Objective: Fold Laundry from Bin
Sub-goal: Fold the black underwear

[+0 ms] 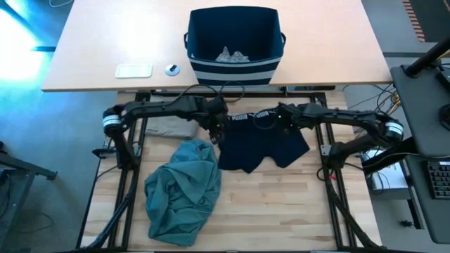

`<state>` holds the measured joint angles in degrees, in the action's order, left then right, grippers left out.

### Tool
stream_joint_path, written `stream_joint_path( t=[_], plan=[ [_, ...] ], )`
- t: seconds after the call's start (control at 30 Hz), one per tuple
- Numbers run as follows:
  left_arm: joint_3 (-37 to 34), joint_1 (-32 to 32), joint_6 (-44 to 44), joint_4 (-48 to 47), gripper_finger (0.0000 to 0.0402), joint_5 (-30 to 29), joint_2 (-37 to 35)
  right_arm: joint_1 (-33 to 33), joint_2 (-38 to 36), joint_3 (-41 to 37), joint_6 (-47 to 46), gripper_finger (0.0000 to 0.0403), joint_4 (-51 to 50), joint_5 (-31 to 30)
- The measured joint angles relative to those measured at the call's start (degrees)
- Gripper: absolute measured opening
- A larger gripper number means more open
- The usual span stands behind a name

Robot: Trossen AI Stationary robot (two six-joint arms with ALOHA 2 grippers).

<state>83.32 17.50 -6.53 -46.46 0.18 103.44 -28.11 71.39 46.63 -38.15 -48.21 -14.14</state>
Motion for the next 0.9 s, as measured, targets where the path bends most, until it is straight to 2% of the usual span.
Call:
stream_joint_path(
  t=[0.13,0.33,0.47,0.57,0.67,0.73,0.83,0.9],
  plan=[
    [-0.33,0.66,3.31,6.20,0.0169,5.52,4.45,-0.03,-1.46,-1.67,-3.74,0.0203,9.92,8.21],
    [-0.75,-2.07,6.61,6.12,0.0169,8.75,11.29,-6.33,8.29,-2.80,-5.25,0.0203,19.87,5.17],
    [-3.19,-5.74,5.30,7.87,0.0169,11.08,13.67,-12.39,16.52,-2.41,-0.44,0.0203,26.29,5.14],
    [-6.02,-9.19,0.97,13.94,0.0169,11.88,13.72,-17.76,21.53,0.84,5.34,0.0203,31.02,5.15],
    [-7.59,-11.05,-4.12,19.57,0.0169,12.31,13.59,-20.65,24.12,5.73,11.93,0.0203,30.60,5.36],
    [-7.00,-10.87,-7.03,19.64,0.0169,11.72,13.06,-20.54,24.04,8.98,16.93,0.0203,28.21,5.75],
    [-4.06,-8.81,-8.86,17.54,0.0169,10.76,11.49,-17.84,20.09,12.52,20.87,0.0203,23.16,7.38],
    [-1.52,-6.70,-7.56,16.49,0.0169,8.03,8.59,-14.56,16.85,12.41,21.27,0.0203,18.84,9.07]
  ],
)
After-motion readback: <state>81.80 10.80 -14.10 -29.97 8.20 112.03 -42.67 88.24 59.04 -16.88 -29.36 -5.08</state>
